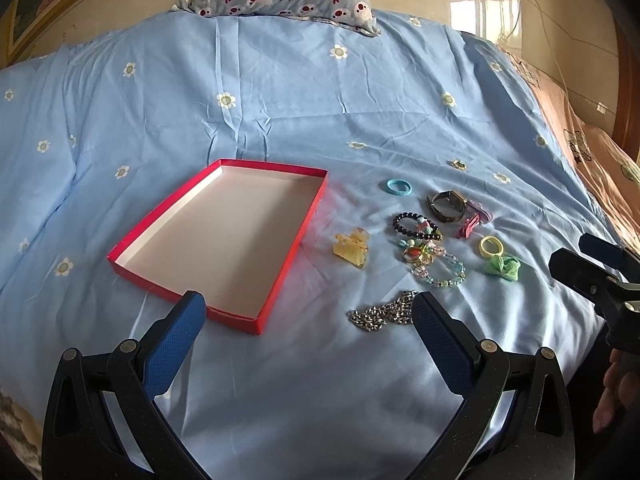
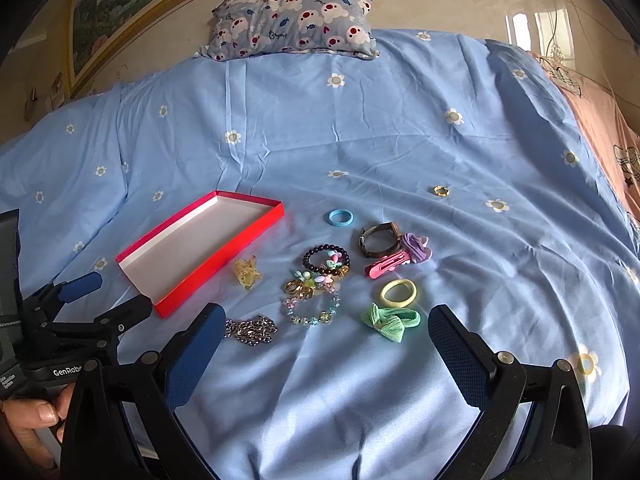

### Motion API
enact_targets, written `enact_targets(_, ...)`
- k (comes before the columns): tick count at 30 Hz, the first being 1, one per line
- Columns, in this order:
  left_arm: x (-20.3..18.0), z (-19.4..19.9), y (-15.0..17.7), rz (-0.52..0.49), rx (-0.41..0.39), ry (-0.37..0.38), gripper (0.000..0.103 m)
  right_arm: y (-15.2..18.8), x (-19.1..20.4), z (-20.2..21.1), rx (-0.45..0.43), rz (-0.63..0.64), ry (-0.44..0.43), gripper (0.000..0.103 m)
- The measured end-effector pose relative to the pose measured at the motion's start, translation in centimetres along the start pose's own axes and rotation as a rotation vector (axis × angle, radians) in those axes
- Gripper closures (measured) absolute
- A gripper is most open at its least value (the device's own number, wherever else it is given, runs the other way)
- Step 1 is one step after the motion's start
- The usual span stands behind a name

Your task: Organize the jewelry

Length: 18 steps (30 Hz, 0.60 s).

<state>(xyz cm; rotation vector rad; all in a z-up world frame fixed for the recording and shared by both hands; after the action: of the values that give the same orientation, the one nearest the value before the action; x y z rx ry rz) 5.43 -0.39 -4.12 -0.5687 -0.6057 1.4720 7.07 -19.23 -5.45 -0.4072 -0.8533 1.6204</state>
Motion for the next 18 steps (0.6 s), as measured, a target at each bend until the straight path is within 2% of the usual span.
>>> enact_targets(18, -0.4, -2.0, -0.2, -0.001, 0.044, 0.053, 0.0, 0.1, -0.6, -0.9, 0.024, -0.016, -0.019, 0.001)
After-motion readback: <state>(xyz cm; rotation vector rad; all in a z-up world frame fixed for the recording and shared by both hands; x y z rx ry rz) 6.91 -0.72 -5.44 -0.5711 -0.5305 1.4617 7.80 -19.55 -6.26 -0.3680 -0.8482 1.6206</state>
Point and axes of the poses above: each gripper's, at about its wrist camera, not at the fingertips, and z roughly against the way its jaws point, x to its left, y to its underside, the point moved 8 cm from there along -z, roughly the way its jaws point, and after that the axes turned 9 degrees about x, right-handed, at the moved point
